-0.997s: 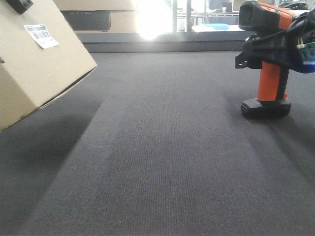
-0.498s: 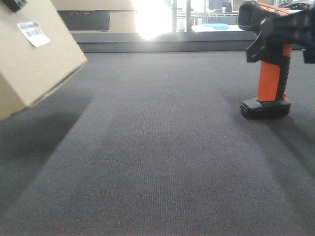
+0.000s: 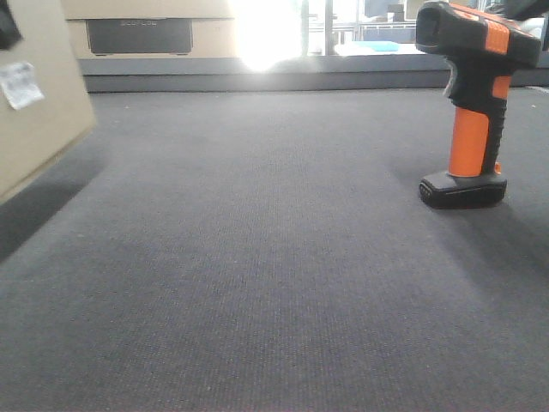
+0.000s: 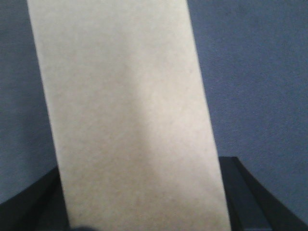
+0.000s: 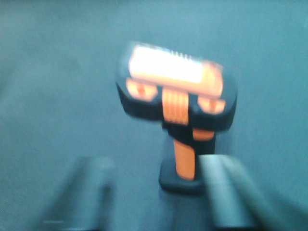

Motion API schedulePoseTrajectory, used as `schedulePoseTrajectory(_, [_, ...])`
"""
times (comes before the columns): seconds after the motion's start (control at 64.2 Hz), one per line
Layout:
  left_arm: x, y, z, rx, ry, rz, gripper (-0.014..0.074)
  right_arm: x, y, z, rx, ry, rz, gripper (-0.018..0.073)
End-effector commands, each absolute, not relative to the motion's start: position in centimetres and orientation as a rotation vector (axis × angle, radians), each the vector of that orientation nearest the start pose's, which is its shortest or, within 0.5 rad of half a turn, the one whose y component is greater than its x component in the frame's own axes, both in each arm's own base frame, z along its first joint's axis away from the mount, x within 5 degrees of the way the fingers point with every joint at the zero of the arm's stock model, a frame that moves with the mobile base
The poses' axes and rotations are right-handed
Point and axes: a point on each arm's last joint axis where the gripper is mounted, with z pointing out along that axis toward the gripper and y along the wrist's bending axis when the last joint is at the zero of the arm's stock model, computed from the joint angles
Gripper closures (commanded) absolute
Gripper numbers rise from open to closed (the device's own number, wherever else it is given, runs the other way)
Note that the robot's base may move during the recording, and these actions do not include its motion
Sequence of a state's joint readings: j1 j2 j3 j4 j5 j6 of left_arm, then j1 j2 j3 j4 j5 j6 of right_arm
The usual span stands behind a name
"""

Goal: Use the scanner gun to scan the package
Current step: 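Lower the box onto the belt with the left gripper and release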

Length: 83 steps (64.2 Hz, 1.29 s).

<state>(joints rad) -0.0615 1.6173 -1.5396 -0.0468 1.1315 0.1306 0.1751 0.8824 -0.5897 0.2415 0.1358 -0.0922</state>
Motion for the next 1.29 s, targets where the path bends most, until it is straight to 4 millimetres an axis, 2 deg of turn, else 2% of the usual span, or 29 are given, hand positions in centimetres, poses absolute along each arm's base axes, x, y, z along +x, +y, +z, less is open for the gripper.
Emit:
schedulePoseTrajectory(0.0, [34.9, -2.8, 34.1, 0.219, 2.669, -0.041, 0.0708, 17.0, 3.2, 31.7, -0.071, 1.851, 0.226, 0.0498])
schedulePoseTrajectory(0.109, [35.7, -2.9, 32.8, 0.221, 2.702, -0.041, 0.0708, 15.7, 3.0, 32.6, -0.1, 1.801, 0.203, 0.0726])
schedulePoseTrajectory(0.28, [36.6, -3.0, 31.2, 0.225, 2.747, -0.04, 0.0708, 14.4, 2.7, 33.4, -0.129, 1.757, 0.178, 0.0713])
schedulePoseTrajectory(0.389, [36.8, -3.0, 30.9, 0.224, 2.749, -0.04, 0.0708, 14.1, 2.6, 33.3, -0.158, 1.763, 0.14, 0.0713])
schedulePoseTrajectory(0.53, [36.7, -3.1, 30.9, 0.231, 2.75, -0.037, 0.069, 14.2, 1.6, 33.1, -0.104, 1.792, 0.091, 0.0713])
schedulePoseTrajectory(0.607, [36.7, -3.0, 30.9, 0.229, 2.753, -0.038, 0.0616, 14.3, 0.8, 33.1, -0.054, 1.794, 0.052, 0.0713])
schedulePoseTrajectory(0.685, [36.7, -3.0, 30.9, 0.232, 2.753, -0.026, 0.0505, 14.3, 0.1, 33.1, -0.009, 1.792, 0.016, 0.0713])
schedulePoseTrajectory(0.825, [36.7, -2.9, 30.8, 0.237, 2.757, -0.01, 0.0249, 14.3, -0.1, 33.2, 0.003, 1.78, 0.006, 0.0713])
schedulePoseTrajectory(0.872, [36.6, -2.9, 30.8, 0.238, 2.766, -0.01, 0.0139, 14.3, -0.1, 33.3, 0.003, 1.776, 0.005, 0.0713])
schedulePoseTrajectory(0.981, [36.4, -2.8, 31.1, 0.24, 2.774, -0.007, -0.002, 14.3, -0.1, 33.3, 0.003, 1.774, 0.005, 0.0713])
schedulePoseTrajectory(1.153, [35.3, -2.7, 32.8, 0.241, 2.739, 0.007, 0.0015, 14.3, -0.1, 33.3, 0.005, 1.774, 0.007, 0.0713])
schedulePoseTrajectory(1.277, [33.4, -2.5, 35.5, 0.235, 2.67, 0.008, 0.0016, 14.3, -0.2, 33.2, 0.016, 1.786, 0.004, 0.0713])
